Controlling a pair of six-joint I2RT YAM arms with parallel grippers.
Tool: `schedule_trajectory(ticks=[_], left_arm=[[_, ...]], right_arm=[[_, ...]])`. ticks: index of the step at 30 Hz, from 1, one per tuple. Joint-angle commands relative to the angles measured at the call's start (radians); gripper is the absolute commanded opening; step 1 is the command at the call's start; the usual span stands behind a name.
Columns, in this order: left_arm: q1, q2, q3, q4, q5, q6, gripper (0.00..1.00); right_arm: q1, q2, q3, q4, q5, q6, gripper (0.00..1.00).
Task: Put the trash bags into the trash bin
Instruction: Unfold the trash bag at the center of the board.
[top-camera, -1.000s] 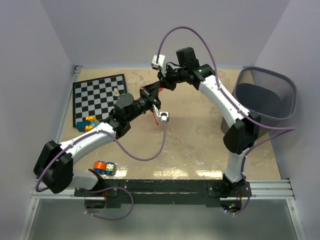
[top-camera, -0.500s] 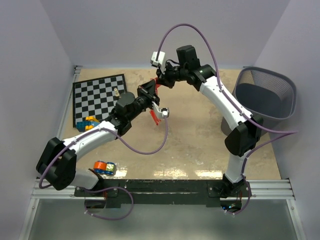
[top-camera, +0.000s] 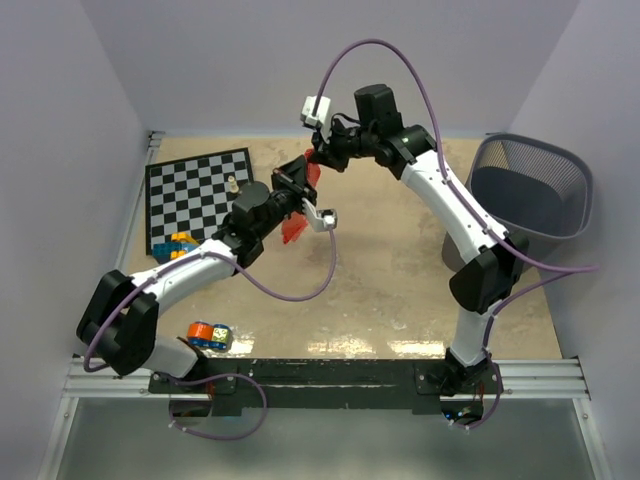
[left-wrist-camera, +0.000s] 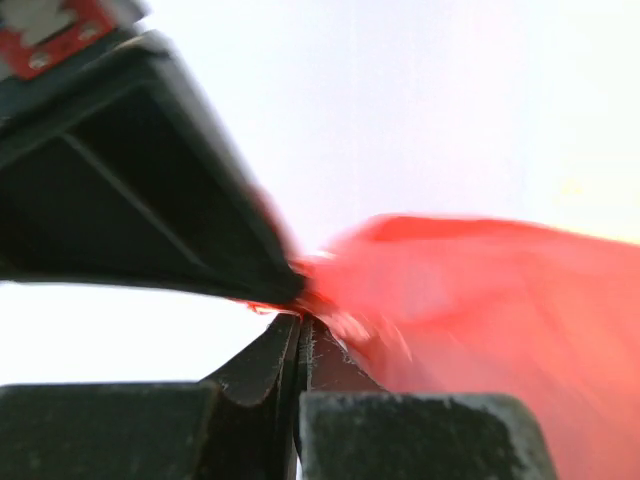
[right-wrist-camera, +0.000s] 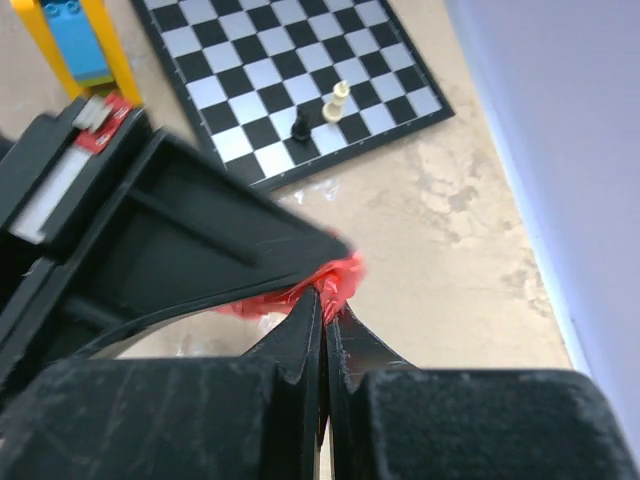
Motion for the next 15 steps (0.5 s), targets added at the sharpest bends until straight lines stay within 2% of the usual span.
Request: schedule_trajectory(ticks=[1, 4, 9, 15], left_arm=[[-0.036, -0.095, -0.056, 0.009, 0.059, -0.016, 0.00], [-0.043, -0.095, -0.023, 0.029, 0.058, -0.019, 0.00], [-0.004, -0.005, 0.071, 0.075, 0.003, -0.036, 0.00], [0.013, 0.023, 0.030, 0.067, -0.036, -0.041, 0.00]], right_arm=[[-0.009, 0.000, 0.033, 0.058, 0.016, 0.003, 0.00], [-0.006, 0.005, -0.027, 0.062, 0.015, 0.004, 0.00], [0.025, -0.052, -0.076, 0.031, -0.034, 0.001, 0.00], [0.009, -0.037, 0.054, -0.015, -0.053, -0.028, 0.00]])
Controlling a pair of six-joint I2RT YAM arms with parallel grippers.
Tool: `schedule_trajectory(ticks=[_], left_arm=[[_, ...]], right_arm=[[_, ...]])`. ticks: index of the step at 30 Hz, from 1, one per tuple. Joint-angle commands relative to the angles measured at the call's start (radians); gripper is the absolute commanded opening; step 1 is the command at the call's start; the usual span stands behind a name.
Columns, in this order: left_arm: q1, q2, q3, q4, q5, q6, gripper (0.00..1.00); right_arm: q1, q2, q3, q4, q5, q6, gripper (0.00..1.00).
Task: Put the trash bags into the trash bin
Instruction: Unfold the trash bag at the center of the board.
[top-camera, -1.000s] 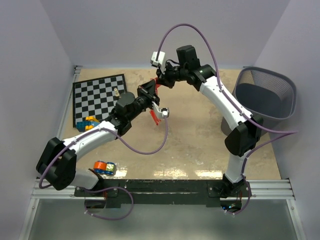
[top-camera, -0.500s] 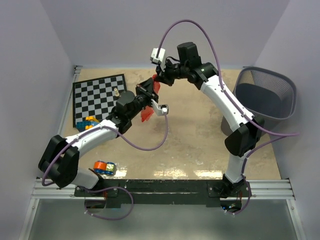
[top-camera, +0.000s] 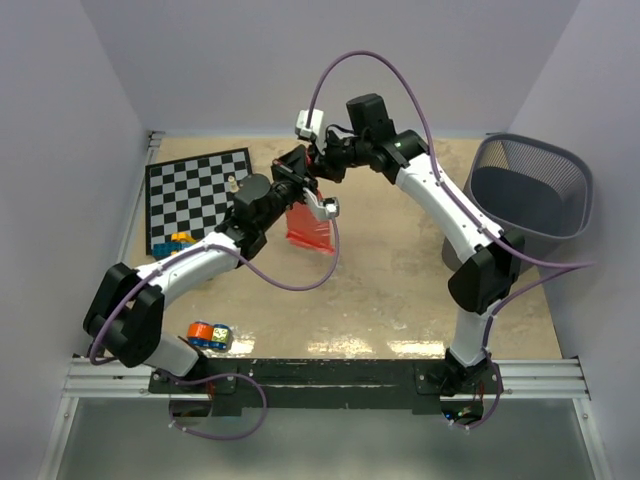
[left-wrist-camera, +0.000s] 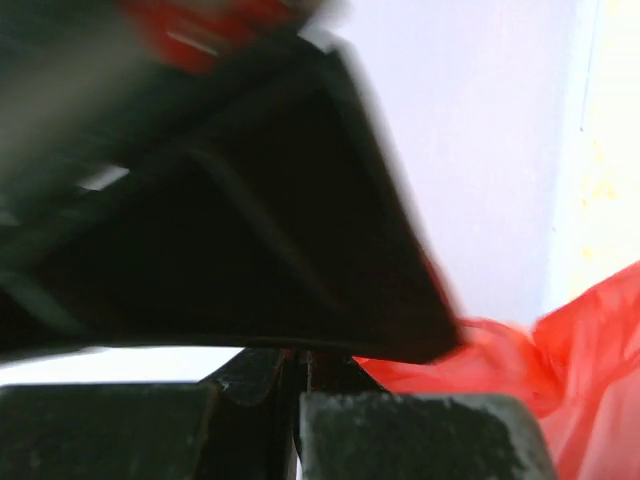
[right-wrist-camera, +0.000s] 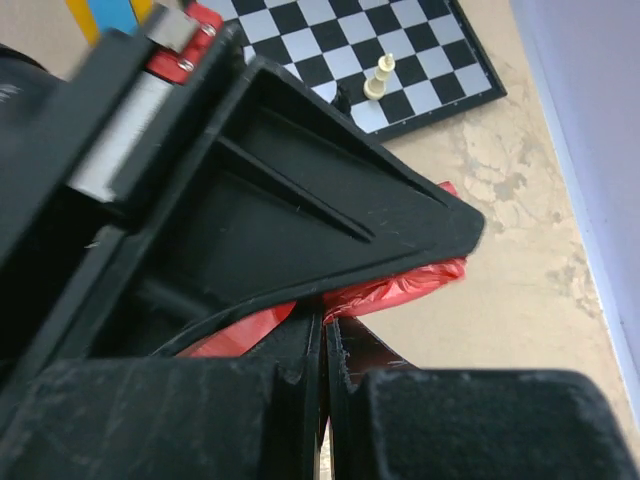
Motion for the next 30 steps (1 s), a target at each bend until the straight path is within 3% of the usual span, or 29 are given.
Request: schedule_trajectory(ticks=[1, 5, 10, 14, 20, 25, 30], left_arm=[[0.005, -0.017, -0.025, 0.029, -0.017, -0.021, 0.00], [-0.025, -0.090, -0.057, 0.014, 0.046, -0.021, 0.00], [-0.028, -0.068, 0.005, 0.039, 0.038, -0.019, 0.00], [0.001, -0.005, 0.039, 0.046, 0.001, -0.017, 0.00], [-0.004, -0.032, -0.049, -0.018, 0.003, -0.014, 0.00], [-0.027, -0.089, -0.048, -0.015, 0.035, -0.017, 0.00], [-0.018, -0.043, 0.047, 0.032, 0.003, -0.014, 0.00]], right_arm=[[-0.003, -0.028, 0.112, 0.003, -0.022, -0.012, 0.00], [-0.008, -0.005, 0.036, 0.078, 0.076, 0.005, 0.00], [0.009, -0.011, -0.083, 0.069, 0.069, -0.041, 0.00], [0.014, -0.051, -0.034, 0.052, 0.006, -0.020, 0.00], [-0.017, -0.059, 0.065, 0.112, 0.022, 0.025, 0.00], [-0.018, -0.036, -0.042, 0.167, 0.079, 0.011, 0.00], [0.012, -0.051, -0.083, 0.117, 0.013, 0.006, 0.00]])
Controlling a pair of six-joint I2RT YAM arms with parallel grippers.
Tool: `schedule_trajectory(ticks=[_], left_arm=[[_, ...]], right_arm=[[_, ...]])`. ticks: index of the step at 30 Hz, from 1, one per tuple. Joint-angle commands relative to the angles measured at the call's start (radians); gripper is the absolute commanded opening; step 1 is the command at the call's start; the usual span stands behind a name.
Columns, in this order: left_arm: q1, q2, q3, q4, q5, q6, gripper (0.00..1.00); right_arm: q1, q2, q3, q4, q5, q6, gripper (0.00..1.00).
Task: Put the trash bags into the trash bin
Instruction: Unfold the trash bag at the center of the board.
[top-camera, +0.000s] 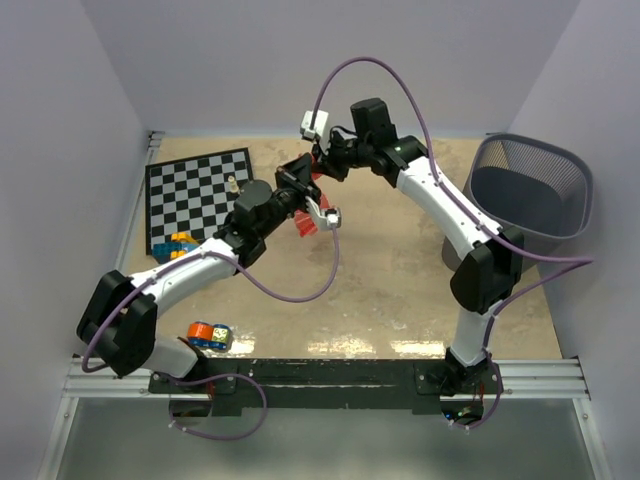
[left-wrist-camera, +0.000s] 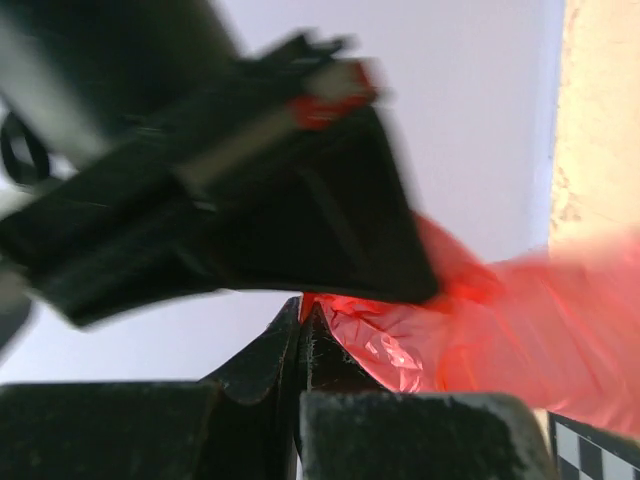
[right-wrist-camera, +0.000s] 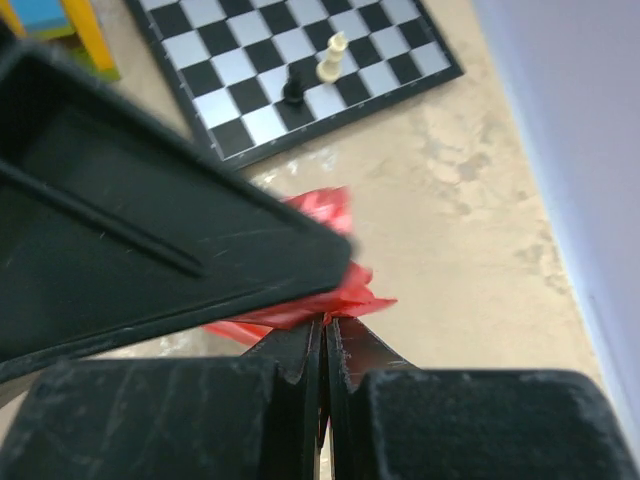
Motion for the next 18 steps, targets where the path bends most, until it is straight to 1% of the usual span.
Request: schedule_trajectory(ticks=[1, 4, 7, 11, 15, 18], left_arm=[[0.011, 0.019, 0.110, 0.082, -0.022, -0.001, 0.00], [0.034, 0.057, 0.119, 0.101, -0.050, 0.000, 0.00], [0.048, 0.045, 0.086, 0.074, -0.041, 0.000, 0.00], [0.015, -0.027, 0.009, 0.027, 0.002, 0.000, 0.00], [-0.015, -0.069, -0.007, 0.057, 0.042, 0.009, 0.00], [-0.013, -0.038, 0.058, 0.072, 0.016, 0.009, 0.00]], right_arm=[[0.037, -0.059, -0.023, -0.009, -0.053, 0.005, 0.00], [0.038, -0.100, -0.029, -0.020, -0.087, 0.031, 0.00], [0.022, -0.125, -0.012, 0.003, -0.093, 0.041, 0.00], [-0.003, -0.099, 0.019, 0.095, -0.017, 0.089, 0.00], [0.000, -0.077, -0.055, 0.103, -0.004, 0.058, 0.00], [0.012, -0.100, -0.121, 0.100, -0.018, 0.051, 0.00]])
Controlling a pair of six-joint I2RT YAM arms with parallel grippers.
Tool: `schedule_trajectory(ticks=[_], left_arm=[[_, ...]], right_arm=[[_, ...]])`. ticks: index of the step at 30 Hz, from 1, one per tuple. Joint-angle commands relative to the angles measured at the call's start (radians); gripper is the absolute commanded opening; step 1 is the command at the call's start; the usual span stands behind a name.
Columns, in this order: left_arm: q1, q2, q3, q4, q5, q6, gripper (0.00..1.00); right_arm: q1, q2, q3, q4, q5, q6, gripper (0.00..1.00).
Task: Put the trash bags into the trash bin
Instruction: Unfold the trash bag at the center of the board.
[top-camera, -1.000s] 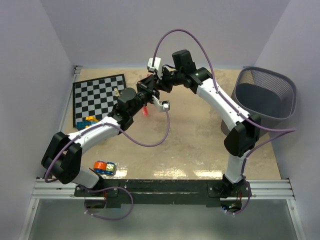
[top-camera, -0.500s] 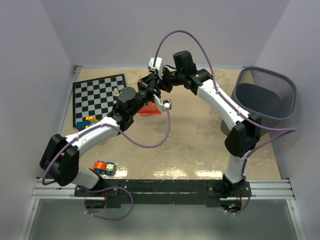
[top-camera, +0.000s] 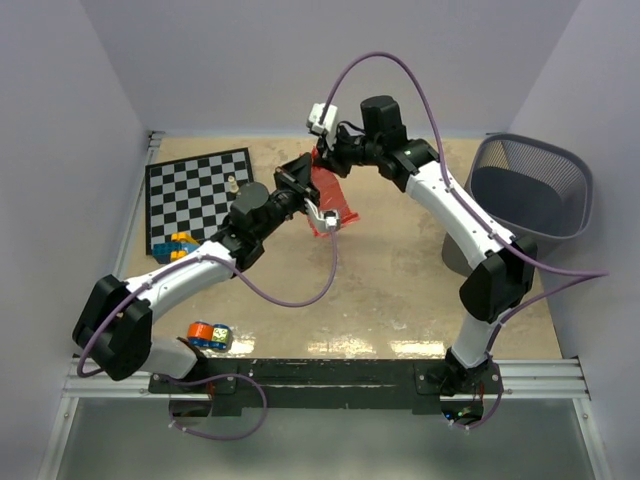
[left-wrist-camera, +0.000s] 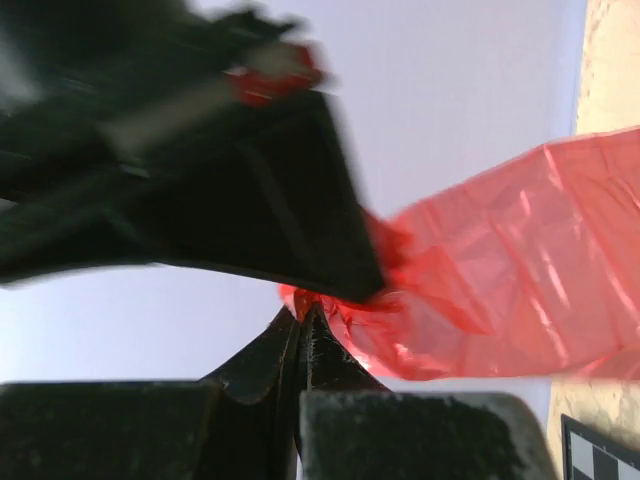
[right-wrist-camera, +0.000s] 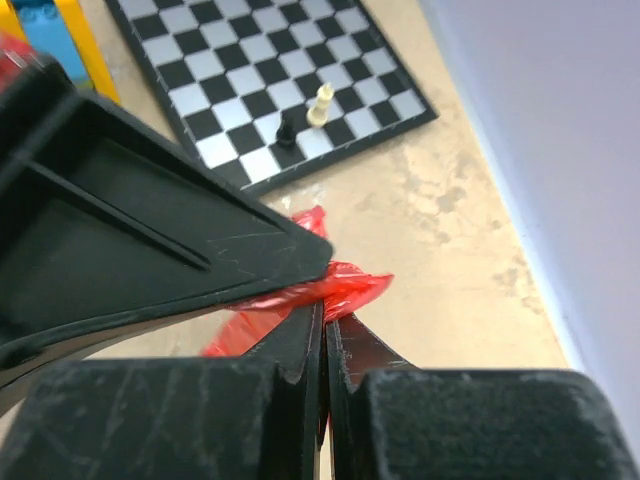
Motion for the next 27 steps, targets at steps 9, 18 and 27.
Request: schedule_trajectory(ticks=[9, 18, 27], left_arm=[[0.022, 0.029, 0.056, 0.039, -0.021, -0.002, 0.00], [0.002, -0.045, 0.067, -0.016, 0.059, 0.023, 0.00], [0.008, 0.046, 0.136, 0.043, 0.019, -0.006, 0.00]], right_arm=[[0.015, -0.066, 0.022, -0.004, -0.026, 0.001, 0.00], [0.003, -0.028, -0.033, 0.042, 0.049, 0.001, 0.00], [0.029, -0.096, -0.042, -0.027, -0.061, -0.043, 0.00]])
